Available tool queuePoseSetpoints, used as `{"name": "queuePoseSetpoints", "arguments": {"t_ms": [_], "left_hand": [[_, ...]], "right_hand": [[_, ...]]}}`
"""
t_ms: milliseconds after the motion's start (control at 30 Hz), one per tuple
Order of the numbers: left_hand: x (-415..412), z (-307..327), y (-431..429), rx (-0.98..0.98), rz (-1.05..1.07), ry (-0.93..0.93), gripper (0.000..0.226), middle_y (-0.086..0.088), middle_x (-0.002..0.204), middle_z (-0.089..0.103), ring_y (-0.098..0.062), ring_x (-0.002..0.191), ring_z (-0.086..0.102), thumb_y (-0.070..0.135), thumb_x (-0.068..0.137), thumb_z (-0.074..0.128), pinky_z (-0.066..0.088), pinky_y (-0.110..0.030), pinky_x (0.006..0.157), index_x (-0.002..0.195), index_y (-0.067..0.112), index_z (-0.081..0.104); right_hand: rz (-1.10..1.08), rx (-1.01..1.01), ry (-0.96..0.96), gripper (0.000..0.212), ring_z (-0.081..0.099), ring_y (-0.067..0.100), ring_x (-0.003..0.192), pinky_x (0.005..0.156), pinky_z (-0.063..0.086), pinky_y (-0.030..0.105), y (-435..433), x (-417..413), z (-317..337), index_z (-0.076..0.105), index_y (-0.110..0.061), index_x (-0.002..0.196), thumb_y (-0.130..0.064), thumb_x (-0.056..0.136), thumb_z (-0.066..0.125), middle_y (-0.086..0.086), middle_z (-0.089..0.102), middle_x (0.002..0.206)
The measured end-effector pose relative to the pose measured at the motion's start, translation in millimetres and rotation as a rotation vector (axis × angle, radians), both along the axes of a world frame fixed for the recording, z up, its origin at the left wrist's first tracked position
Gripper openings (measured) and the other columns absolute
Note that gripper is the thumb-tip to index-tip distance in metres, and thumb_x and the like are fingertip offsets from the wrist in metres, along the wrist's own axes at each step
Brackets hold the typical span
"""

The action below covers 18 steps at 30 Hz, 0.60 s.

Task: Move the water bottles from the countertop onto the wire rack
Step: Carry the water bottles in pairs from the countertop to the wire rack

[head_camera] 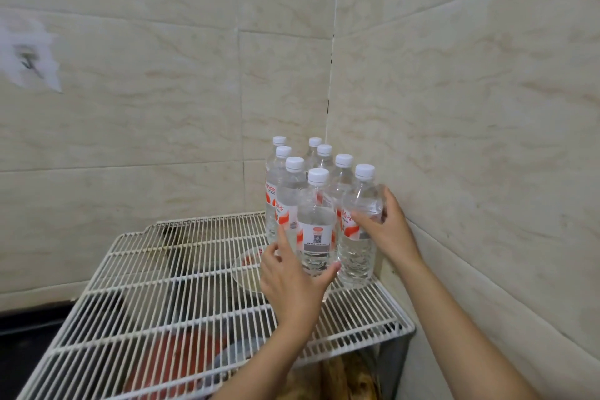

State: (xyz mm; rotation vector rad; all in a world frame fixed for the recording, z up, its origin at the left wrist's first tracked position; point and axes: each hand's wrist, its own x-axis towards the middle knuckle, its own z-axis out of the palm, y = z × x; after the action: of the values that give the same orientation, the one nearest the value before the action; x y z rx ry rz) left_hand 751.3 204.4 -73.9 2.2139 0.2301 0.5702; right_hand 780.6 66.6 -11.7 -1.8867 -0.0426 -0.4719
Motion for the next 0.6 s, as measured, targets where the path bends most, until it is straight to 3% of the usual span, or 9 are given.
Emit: {"name": "queuePoseSetpoints", "arguments": {"t_ms": [100, 200, 300, 367, 467, 533, 600], "left_hand": [[-11.1, 0.7, 24.9, -0.061, 0.042, -0.023, 0.103, -0.008, 0.139, 0.031, -0.022, 0.129, 0.033, 0.052, 0.067, 0.07, 0.029, -0.041, 0.107, 0.145, 0.025, 0.008], [-26.6, 0.2, 55.6, -0.128, 0.139, -0.061, 0.091, -0.008, 0.143, 0.03, -0.023, 0.132, 0.032, 0.039, 0.073, 0.07, 0.028, -0.043, 0.109, 0.145, 0.022, 0.016], [-49.0, 0.7, 89.5, -0.146, 0.268, -0.093, 0.078, -0.012, 0.143, 0.033, -0.027, 0.131, 0.034, 0.03, 0.079, 0.066, 0.029, -0.047, 0.109, 0.142, 0.016, 0.024], [-66.2, -2.1, 116.4, -0.128, 0.364, -0.113, 0.071, -0.015, 0.141, 0.036, -0.03, 0.131, 0.034, 0.026, 0.081, 0.064, 0.029, -0.046, 0.107, 0.141, 0.013, 0.028], [-98.8, -13.3, 160.3, -0.115, 0.491, -0.111, 0.065, -0.019, 0.14, 0.037, -0.033, 0.13, 0.034, 0.022, 0.083, 0.062, 0.029, -0.049, 0.106, 0.139, 0.009, 0.031], [-123.6, -19.2, 185.9, -0.14, 0.573, -0.109, 0.063, -0.018, 0.138, 0.038, -0.034, 0.128, 0.037, 0.022, 0.084, 0.06, 0.029, -0.052, 0.104, 0.138, 0.01, 0.032], [-150.6, -25.6, 207.5, -0.156, 0.656, -0.116, 0.062, -0.018, 0.138, 0.04, -0.034, 0.126, 0.039, 0.023, 0.083, 0.06, 0.03, -0.054, 0.103, 0.138, 0.01, 0.033]], "right_hand": [[-0.222, -0.117, -0.096, 0.069, 0.038, 0.017, 0.131, 0.103, 0.032, 0.03, 6.5, -20.3, -1.8, 0.028, -0.023, 0.141, -0.025, 0.083, 0.064, 0.0, 0.038, 0.145], [-0.217, -0.121, -0.324, 0.052, 0.034, 0.01, 0.128, 0.106, 0.036, 0.026, 34.5, -39.9, -8.6, 0.043, -0.015, 0.133, -0.016, 0.085, 0.061, 0.006, 0.04, 0.138], [-0.112, -0.214, -0.518, 0.04, 0.031, 0.002, 0.122, 0.101, 0.024, -0.002, 71.1, -44.9, -24.6, 0.055, -0.004, 0.12, -0.022, 0.084, 0.051, 0.011, 0.043, 0.128], [0.021, -0.228, -0.485, 0.044, 0.032, 0.009, 0.124, 0.102, 0.018, -0.002, 96.0, -50.5, -33.7, 0.056, -0.005, 0.119, -0.028, 0.082, 0.045, 0.016, 0.045, 0.129], [0.211, -0.264, -0.35, 0.039, 0.027, 0.007, 0.128, 0.096, 0.01, -0.009, 131.7, -65.6, -51.9, 0.053, -0.009, 0.124, -0.019, 0.086, 0.054, 0.015, 0.039, 0.138], [0.307, -0.312, -0.298, 0.041, 0.028, 0.014, 0.134, 0.097, 0.005, -0.005, 153.6, -74.5, -59.6, 0.05, -0.012, 0.127, -0.017, 0.086, 0.057, 0.01, 0.034, 0.143], [0.393, -0.357, -0.244, 0.045, 0.026, 0.02, 0.138, 0.102, 0.011, 0.005, 176.3, -85.1, -59.0, 0.048, -0.015, 0.13, -0.016, 0.087, 0.058, 0.007, 0.03, 0.146]]}}
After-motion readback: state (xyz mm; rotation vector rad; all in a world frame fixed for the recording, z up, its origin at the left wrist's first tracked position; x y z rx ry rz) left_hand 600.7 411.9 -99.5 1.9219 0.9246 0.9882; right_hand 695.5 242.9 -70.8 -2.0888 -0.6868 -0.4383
